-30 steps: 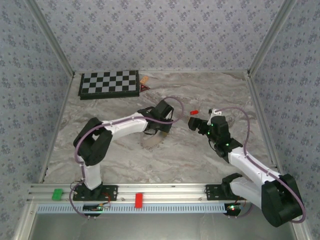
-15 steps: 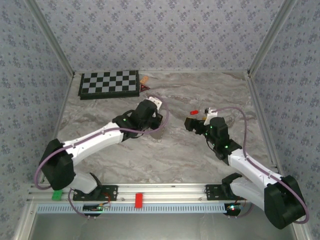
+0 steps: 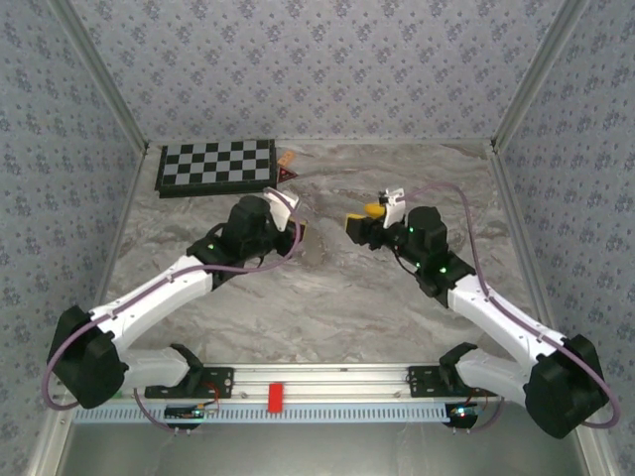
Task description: Put the keys on the keyring
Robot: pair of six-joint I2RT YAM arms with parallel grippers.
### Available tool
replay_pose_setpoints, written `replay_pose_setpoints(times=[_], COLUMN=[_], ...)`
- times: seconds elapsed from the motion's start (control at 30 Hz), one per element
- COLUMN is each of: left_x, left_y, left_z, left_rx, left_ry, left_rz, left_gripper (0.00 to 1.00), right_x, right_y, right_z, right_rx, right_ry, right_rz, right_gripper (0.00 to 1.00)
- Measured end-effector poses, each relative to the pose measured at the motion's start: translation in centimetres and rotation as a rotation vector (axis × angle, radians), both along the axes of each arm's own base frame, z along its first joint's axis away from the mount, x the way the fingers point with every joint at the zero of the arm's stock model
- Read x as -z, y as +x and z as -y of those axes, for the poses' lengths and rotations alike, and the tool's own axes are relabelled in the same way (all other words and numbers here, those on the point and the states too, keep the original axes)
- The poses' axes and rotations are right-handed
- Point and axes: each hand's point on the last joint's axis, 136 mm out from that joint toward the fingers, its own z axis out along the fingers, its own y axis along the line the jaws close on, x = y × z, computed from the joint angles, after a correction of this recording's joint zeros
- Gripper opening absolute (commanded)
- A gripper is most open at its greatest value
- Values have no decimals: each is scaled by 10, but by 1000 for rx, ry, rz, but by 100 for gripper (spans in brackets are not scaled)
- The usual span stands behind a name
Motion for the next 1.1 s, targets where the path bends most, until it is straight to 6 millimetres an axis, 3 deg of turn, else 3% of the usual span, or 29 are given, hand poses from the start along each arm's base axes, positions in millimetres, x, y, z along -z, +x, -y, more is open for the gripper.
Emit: replay_pose_setpoints(times=[0.17, 0.4, 0.63, 0.8, 0.9, 1.1], left_x=[-24, -59, -72, -75, -76, -77], left_y=[-14, -24, -31, -39, -41, -44], left_z=[1, -3, 0, 4, 6, 7], left_rx=[93, 184, 261, 307, 324, 339], left_ry=[-99, -231, -298, -321, -327, -339], left_rz=[21, 68, 65, 50, 48, 39], left_gripper=[0, 0, 0, 0, 0, 0], right_x=[-1, -22, -46, -50, -49, -56], right_y=[-3, -16, -26, -30, -33, -40], right_z=[-24, -47, -65, -77, -81, -84], right_rx=[-136, -300, -454, -554, -591, -643], right_ry=[12, 69, 157, 206, 223, 247], right_rz=[-29, -20, -6, -20, -27, -15], right_gripper=[44, 43, 29, 30, 24, 23])
